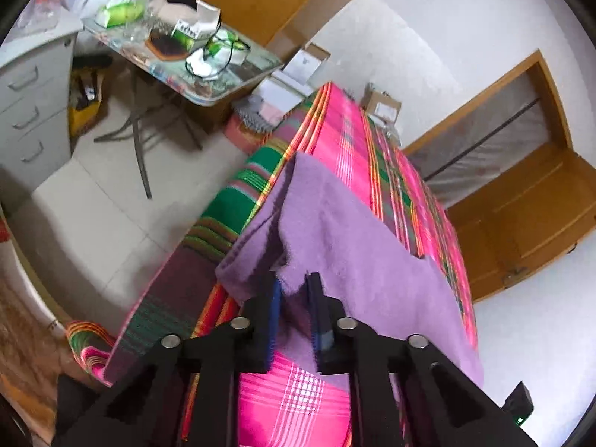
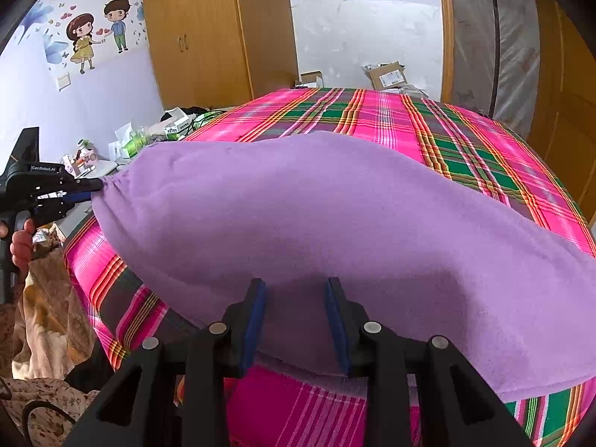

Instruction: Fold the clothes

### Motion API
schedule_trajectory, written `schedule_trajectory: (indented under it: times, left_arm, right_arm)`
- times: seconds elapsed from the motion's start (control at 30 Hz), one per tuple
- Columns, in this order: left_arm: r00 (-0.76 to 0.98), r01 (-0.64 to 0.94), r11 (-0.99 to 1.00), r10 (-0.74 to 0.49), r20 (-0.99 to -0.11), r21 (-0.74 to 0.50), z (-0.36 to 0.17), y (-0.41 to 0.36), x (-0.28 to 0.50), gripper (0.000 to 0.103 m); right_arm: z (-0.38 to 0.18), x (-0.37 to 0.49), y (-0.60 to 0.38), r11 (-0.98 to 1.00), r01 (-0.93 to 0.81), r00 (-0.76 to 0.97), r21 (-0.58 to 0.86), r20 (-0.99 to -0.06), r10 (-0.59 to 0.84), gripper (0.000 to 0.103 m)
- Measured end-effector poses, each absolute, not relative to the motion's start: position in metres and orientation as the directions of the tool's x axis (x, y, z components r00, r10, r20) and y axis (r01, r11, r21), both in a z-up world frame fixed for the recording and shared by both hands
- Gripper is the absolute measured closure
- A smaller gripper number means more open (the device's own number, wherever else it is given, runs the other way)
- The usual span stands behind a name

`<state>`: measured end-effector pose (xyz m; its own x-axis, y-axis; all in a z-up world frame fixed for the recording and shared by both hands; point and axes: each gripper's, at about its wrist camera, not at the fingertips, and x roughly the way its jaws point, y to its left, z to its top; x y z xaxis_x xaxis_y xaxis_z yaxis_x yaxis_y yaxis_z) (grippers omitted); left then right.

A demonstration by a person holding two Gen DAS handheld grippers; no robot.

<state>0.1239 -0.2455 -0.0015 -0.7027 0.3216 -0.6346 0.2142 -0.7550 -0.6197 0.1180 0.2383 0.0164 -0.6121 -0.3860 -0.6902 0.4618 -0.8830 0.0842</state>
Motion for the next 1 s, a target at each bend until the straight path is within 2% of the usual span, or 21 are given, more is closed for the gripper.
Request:
schedule_trajectory:
  times: [0.2,0.4,0.67,0.8,1.0]
  left_arm:
    - [-0.681,0.247,-0.772,0.291,-0.671,-0.586,-0.015,-0.25,0.124,0.091]
    - [-0.684,0.25,-0.79,0.265,-0.68,-0.559,-0.009,-0.248,0.13,0.081]
    - [-0.686,0.289,-0.763,0.256,-0.681,-0.578,-0.009,-0.265,0.136,0.073]
    - [-0.678,0.269,-0.739,0.31,-0.667,-0.617,-0.013,-0.271,0.131,0.072]
    - [-0.655,0.262,-0.746,0.328,-0.681,-0.612,-0.014,-0.275,0.122,0.072]
  right_arm:
    - [0.018,0.121,0.235,-0.885,0.46,-0.617,0.073,-0.69,-0.378,0.069]
    - [0.026,0.127,0.225,-0.873,0.485,-0.631,0.05,-0.67,-0.39,0.07]
    - [0.039,0.124,0.165,-0.768,0.64,-0.571,0.023,-0.654,-0.496,0.07]
    - [0.044,0.129,0.114,-0.672,0.74,-0.521,-0.022,-0.651,-0.552,0.07]
    - [0.042,0.141,0.049,-0.561,0.82,-0.483,-0.11,-0.66,-0.575,0.07]
